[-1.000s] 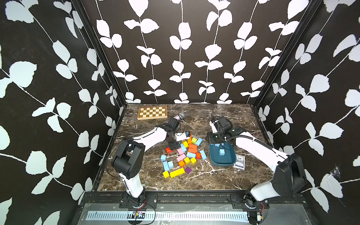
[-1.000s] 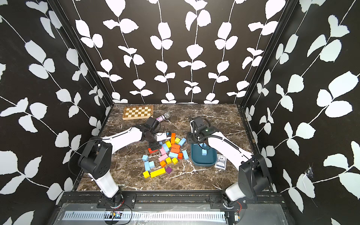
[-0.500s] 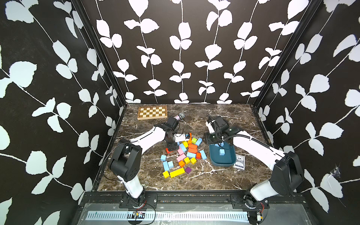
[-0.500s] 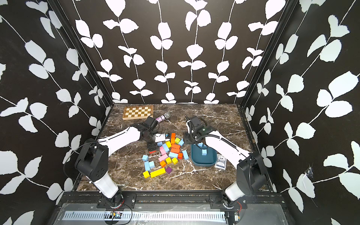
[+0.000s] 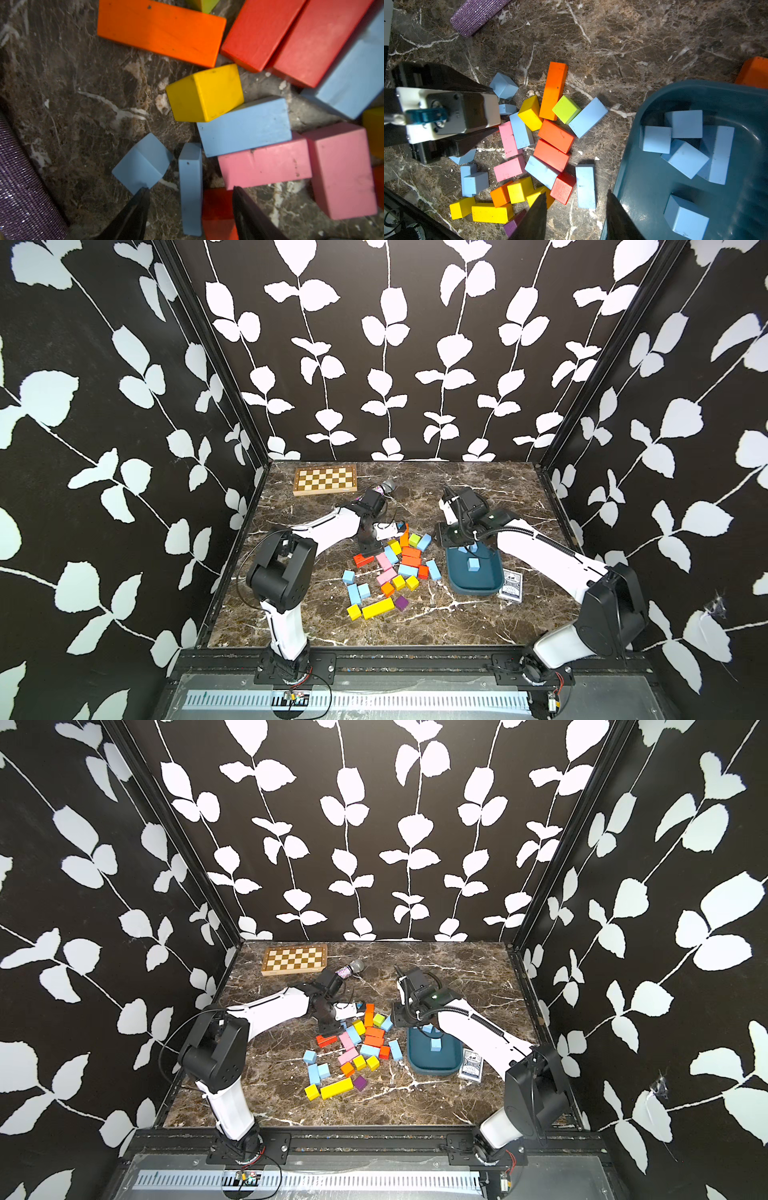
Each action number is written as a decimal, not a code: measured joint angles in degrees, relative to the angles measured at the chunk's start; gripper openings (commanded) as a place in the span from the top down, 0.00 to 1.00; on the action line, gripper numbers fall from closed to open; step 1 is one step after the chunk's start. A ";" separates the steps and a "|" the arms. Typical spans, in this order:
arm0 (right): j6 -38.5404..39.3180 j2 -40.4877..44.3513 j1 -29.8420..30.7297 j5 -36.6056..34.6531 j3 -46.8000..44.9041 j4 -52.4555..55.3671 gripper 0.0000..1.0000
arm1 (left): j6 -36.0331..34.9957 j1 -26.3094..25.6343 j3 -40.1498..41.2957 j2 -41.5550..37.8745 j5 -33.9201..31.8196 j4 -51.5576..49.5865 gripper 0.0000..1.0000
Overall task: Pick out the blue building blocks
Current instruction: Pick up the building block from the center of the board.
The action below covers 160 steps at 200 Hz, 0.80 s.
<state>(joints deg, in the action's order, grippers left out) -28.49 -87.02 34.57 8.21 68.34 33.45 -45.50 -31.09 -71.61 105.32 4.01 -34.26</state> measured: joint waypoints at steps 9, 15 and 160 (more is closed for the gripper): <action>-0.04 0.00 0.00 0.02 0.00 0.00 0.55 | 0.55 0.00 -0.57 0.50 0.04 0.02 0.47; -0.04 0.00 0.00 0.07 -0.02 0.00 0.55 | 0.96 0.00 -0.94 0.76 0.24 0.09 0.50; -0.57 0.74 0.04 -0.28 -0.61 -1.31 0.56 | 7.50 0.00 -4.44 1.42 5.09 -2.67 0.87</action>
<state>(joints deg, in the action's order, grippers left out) -29.06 -86.28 34.61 7.92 67.72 32.14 -38.00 -31.09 -76.05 106.74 9.10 -36.93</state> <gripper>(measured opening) 0.445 0.168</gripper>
